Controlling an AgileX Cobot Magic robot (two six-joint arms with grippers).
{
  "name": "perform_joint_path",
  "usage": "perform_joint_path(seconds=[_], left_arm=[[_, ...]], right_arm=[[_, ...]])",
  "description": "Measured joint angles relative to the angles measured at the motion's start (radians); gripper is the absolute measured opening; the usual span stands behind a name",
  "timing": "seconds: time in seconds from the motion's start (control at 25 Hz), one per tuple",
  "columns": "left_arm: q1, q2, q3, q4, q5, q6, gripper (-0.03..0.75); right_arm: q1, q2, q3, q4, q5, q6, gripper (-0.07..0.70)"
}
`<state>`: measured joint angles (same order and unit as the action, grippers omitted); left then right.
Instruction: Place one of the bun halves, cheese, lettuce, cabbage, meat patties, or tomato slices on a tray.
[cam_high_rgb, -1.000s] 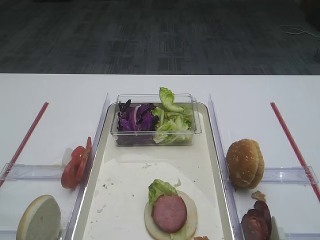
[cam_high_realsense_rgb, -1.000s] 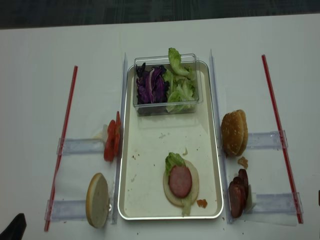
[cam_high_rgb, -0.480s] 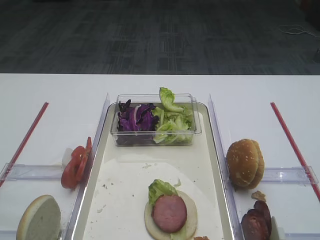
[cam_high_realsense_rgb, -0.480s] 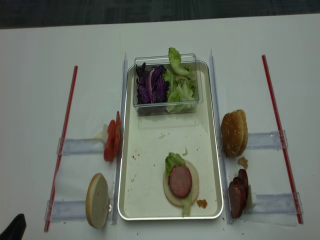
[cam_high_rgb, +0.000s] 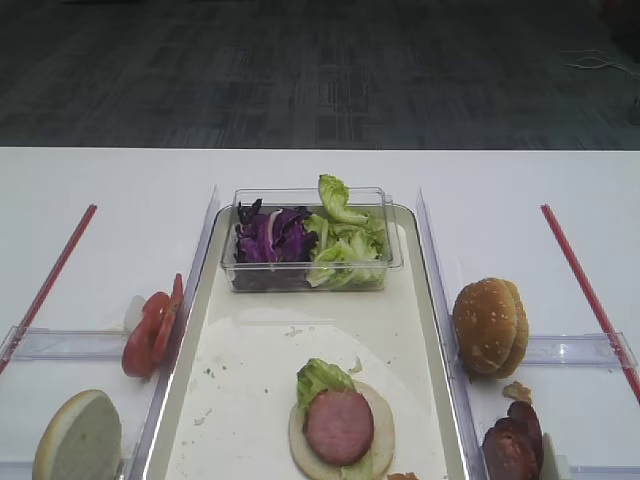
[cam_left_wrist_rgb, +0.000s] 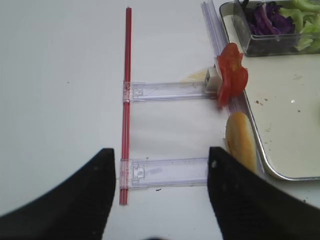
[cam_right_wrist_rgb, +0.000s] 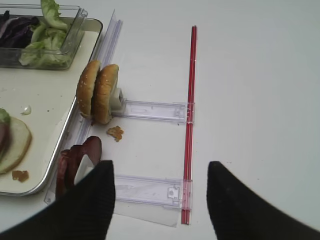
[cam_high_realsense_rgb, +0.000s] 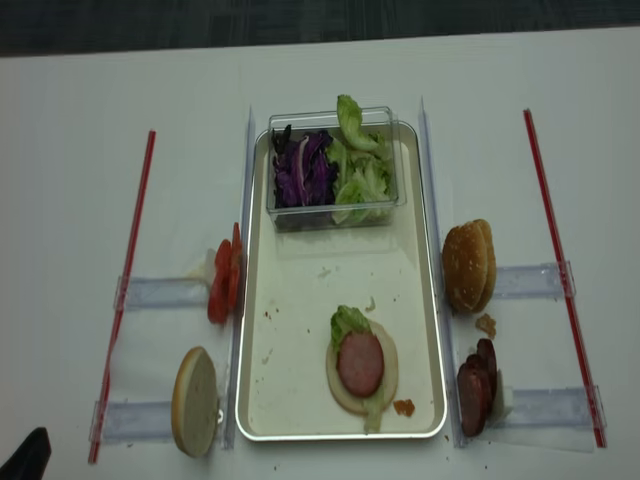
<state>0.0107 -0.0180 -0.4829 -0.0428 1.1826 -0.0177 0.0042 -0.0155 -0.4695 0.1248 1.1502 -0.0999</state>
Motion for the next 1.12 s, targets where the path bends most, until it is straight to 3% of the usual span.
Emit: perform_joint_path(seconds=[1.12], left_arm=[[0.000,0.000,0.000,0.002,0.000,0.000,0.391]], right_arm=[[0.000,0.000,0.000,0.000,0.002,0.000,0.428]])
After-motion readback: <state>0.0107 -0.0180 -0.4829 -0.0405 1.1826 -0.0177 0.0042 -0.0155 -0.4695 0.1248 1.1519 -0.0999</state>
